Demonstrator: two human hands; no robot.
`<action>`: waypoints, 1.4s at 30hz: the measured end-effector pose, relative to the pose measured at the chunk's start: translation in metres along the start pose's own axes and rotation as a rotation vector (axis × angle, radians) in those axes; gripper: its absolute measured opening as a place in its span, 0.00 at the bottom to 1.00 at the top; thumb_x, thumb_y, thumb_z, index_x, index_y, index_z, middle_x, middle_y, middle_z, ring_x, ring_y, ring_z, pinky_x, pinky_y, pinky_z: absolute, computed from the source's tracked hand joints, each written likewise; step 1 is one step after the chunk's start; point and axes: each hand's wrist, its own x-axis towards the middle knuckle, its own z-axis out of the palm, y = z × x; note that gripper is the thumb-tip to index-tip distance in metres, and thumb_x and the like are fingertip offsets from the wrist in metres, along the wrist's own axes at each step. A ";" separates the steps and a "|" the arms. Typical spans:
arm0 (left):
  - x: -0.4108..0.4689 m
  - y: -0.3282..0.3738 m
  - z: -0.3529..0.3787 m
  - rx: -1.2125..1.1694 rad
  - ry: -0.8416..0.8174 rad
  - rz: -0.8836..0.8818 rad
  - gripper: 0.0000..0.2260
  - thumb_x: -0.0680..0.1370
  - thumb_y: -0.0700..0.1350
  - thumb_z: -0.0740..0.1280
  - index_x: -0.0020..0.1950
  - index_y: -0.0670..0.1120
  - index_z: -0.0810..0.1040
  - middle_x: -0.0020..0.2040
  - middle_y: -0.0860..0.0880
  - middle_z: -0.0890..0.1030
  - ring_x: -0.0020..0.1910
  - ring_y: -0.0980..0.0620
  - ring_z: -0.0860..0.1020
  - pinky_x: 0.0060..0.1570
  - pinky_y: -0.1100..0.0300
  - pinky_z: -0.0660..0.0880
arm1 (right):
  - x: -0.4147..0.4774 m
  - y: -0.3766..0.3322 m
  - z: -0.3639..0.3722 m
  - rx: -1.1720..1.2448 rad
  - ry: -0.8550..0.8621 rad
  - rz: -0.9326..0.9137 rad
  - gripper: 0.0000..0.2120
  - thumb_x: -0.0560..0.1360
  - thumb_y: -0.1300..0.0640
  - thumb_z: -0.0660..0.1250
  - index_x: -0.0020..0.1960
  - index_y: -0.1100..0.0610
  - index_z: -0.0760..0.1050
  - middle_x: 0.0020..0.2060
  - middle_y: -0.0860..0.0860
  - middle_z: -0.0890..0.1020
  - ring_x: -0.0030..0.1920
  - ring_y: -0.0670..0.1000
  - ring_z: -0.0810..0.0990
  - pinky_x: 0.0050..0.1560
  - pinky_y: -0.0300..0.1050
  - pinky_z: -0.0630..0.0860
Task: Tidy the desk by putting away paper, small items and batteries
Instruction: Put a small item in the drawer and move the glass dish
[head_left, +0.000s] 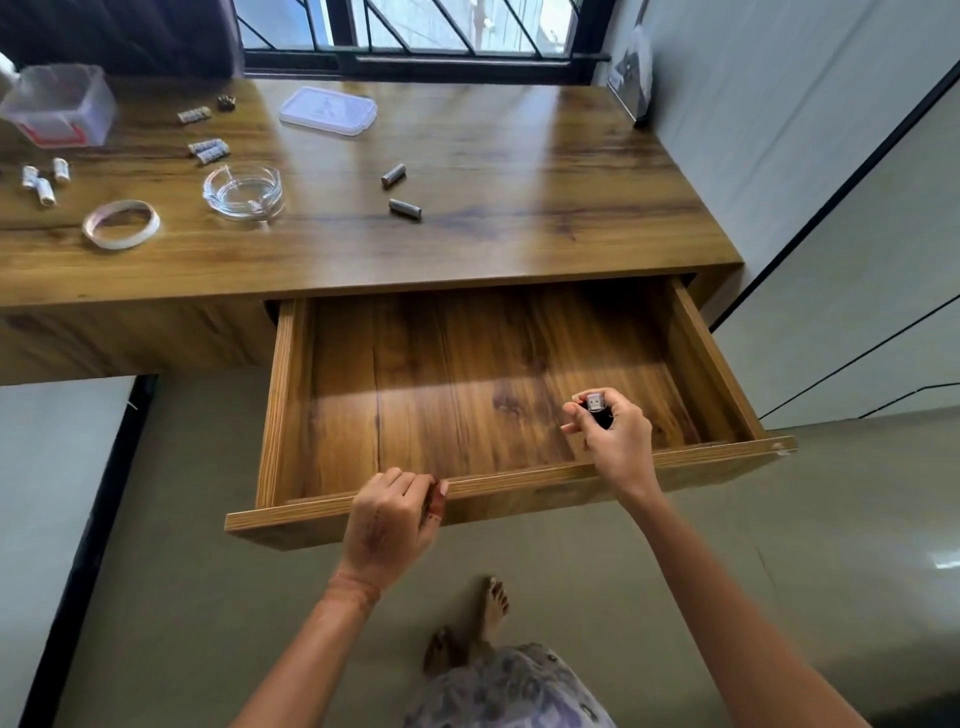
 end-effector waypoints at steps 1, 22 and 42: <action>0.004 -0.002 -0.003 -0.003 -0.010 0.026 0.18 0.78 0.49 0.57 0.36 0.44 0.80 0.31 0.49 0.80 0.28 0.53 0.76 0.28 0.58 0.74 | 0.003 0.000 -0.004 -0.014 -0.001 0.004 0.04 0.73 0.58 0.69 0.46 0.55 0.76 0.36 0.48 0.81 0.36 0.43 0.82 0.34 0.33 0.77; 0.050 -0.023 -0.006 0.015 -0.228 -0.041 0.30 0.80 0.57 0.45 0.49 0.41 0.82 0.49 0.43 0.84 0.55 0.44 0.79 0.58 0.50 0.73 | 0.097 0.059 -0.030 -0.228 -0.074 0.602 0.07 0.71 0.62 0.71 0.48 0.60 0.75 0.45 0.56 0.79 0.44 0.53 0.78 0.31 0.41 0.74; 0.051 -0.020 -0.006 -0.014 -0.261 -0.117 0.34 0.80 0.59 0.43 0.48 0.39 0.82 0.48 0.42 0.84 0.56 0.42 0.79 0.58 0.48 0.72 | 0.112 0.083 -0.032 -0.319 0.080 0.563 0.16 0.71 0.60 0.71 0.56 0.64 0.75 0.50 0.57 0.80 0.48 0.53 0.79 0.37 0.44 0.77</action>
